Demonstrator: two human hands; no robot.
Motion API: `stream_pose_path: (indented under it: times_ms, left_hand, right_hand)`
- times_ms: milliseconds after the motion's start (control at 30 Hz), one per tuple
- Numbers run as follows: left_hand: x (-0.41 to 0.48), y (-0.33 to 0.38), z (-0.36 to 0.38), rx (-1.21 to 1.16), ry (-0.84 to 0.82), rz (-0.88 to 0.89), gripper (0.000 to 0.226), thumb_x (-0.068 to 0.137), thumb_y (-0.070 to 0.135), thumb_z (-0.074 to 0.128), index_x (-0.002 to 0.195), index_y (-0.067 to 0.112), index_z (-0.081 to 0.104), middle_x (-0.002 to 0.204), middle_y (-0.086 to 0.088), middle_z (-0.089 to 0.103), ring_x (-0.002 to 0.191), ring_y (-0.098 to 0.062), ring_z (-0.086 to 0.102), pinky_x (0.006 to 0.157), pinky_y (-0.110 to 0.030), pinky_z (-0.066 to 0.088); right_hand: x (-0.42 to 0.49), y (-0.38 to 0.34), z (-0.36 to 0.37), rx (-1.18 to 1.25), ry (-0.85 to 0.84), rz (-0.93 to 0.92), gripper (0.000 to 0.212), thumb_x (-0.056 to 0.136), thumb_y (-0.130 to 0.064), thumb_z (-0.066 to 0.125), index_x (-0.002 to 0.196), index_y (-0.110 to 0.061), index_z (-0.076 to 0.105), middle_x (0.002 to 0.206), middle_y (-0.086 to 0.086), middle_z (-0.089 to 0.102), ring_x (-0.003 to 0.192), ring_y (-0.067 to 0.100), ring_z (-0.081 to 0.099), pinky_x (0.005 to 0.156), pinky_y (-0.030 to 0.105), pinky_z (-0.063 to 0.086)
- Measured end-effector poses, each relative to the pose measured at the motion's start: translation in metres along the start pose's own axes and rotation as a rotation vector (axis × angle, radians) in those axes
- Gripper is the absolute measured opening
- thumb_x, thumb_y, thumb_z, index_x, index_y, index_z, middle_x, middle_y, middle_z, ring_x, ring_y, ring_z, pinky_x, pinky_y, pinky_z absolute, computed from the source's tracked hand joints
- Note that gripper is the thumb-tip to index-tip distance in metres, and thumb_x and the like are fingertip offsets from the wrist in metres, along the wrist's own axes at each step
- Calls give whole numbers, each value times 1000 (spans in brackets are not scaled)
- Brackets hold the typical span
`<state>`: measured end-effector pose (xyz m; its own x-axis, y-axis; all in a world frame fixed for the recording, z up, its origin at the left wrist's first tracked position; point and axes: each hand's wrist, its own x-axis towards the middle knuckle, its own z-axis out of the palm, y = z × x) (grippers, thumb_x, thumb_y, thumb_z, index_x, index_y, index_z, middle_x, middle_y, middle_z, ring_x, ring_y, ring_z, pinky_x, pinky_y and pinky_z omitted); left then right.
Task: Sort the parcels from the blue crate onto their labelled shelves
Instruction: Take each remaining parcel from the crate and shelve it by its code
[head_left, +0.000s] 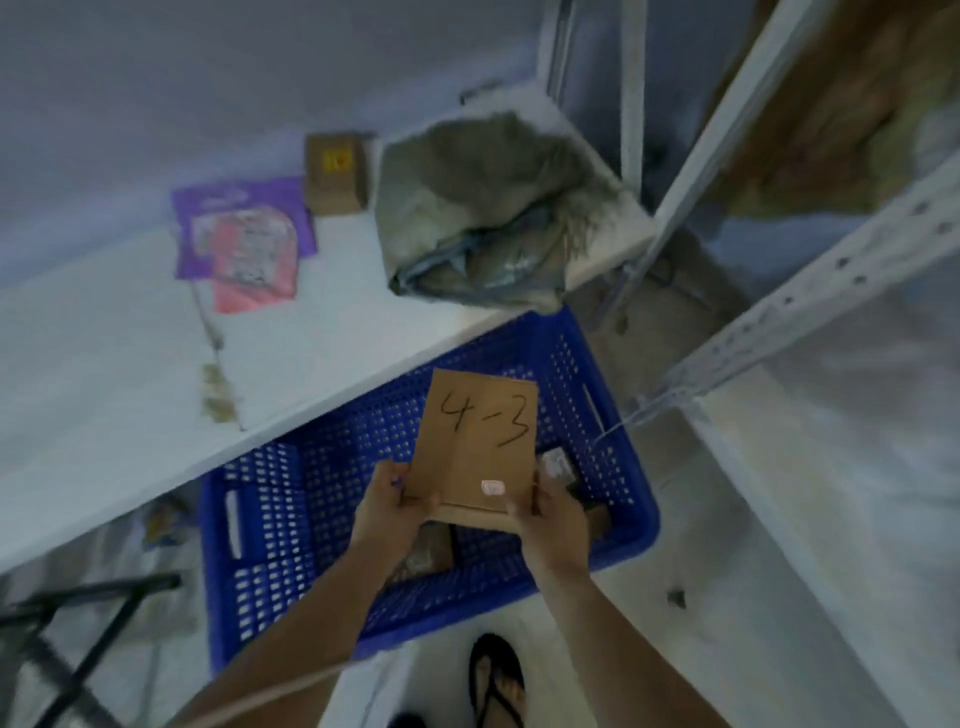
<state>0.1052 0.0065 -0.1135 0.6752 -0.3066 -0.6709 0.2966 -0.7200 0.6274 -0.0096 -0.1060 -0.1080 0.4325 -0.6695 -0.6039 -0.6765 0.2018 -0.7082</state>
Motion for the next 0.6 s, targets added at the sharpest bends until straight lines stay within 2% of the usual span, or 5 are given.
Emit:
stream_pose_path:
  times_ms: [133,333,433,533,600]
  left_hand:
    - [-85,52,-22,25,-47,161,37,85,10,64,120,13,52,107,-7,68,96,-24,64,88,-42,51]
    - [-207,105,-61,50,-69,389,29,88,11,60,116,19,61,93,-13,70,84,-27,64,74,-31,46]
    - [-270,106,-89,-36,-71,493,40,88,6,61,126,16,53,100,-7,68,97,-23,61,87,-32,47]
    - [-333,116,-121,-164,-31,567,42,85,-3,60,125,10,53,98,7,64,105,-25,59,94,-29,46]
    - [-378,136,-142,-205,-11,613,41,85,2,64,125,9,54,94,0,67,97,-26,61,94,-37,47]
  right_hand:
    - [-70,-45,-57,-104,27,-51,23,95,-14,50,113,-18,64,94,-1,69,89,19,63,75,35,48]
    - [-184,-113,-120,-76,71,-261,33,96,-10,47,121,-26,60,97,-13,66,86,9,62,68,22,48]
    - [-248,-145,-147,-100,59,-443,35,96,-7,47,119,-28,63,96,-15,70,88,5,65,66,13,49]
    - [-318,-178,-165,-190,53,-554,41,94,-9,48,130,-27,56,102,-6,70,92,11,63,78,26,53]
    - [-363,-204,-178,-180,100,-609,37,92,-10,50,125,-24,58,101,-4,69,93,14,62,80,27,52]
